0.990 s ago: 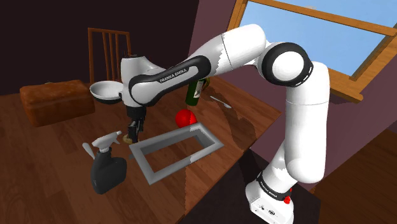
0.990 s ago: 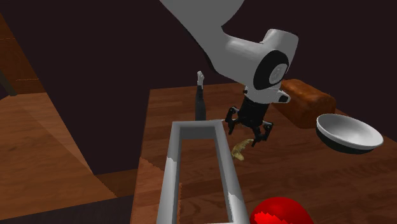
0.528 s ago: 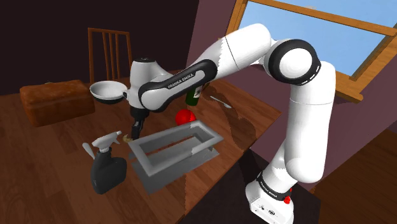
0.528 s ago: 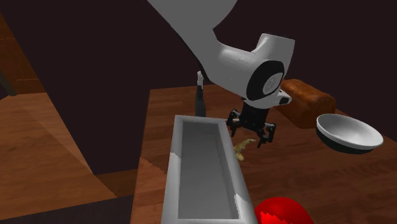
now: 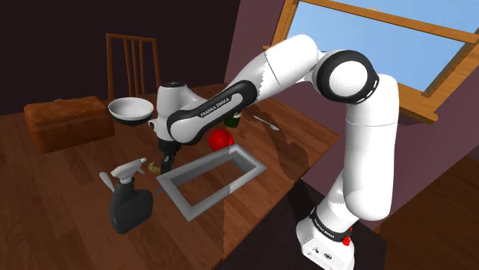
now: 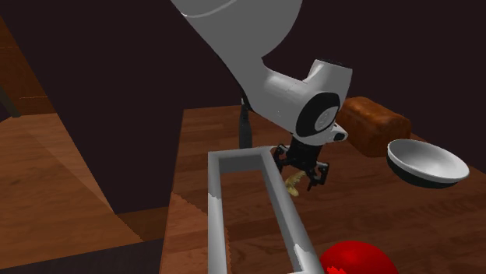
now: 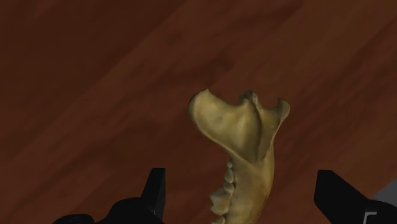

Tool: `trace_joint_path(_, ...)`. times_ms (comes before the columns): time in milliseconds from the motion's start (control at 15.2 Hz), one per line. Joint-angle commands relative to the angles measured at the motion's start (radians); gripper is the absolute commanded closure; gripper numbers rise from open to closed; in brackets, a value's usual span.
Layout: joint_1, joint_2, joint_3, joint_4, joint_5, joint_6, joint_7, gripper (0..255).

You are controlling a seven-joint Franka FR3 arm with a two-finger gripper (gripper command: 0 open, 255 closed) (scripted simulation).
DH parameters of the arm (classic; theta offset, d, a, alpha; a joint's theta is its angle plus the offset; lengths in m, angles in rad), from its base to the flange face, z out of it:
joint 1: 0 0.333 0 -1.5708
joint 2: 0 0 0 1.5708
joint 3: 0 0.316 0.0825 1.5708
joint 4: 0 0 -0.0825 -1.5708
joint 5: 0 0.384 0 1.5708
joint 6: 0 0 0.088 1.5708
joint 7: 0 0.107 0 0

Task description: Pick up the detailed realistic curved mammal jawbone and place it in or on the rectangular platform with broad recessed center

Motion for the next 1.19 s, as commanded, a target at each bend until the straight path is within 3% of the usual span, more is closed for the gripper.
trace_joint_path(0, 0.002, 0.004, 0.0, 0.0, -0.001, -0.001, 0.001, 255)
trace_joint_path(594, 0.001, 0.004, 0.0, -0.001, -0.001, 0.0, 0.0, 255)
trace_joint_path(1122, -0.012, -0.069, 0.016, 0.012, 0.024, -0.083, -0.01, 255)
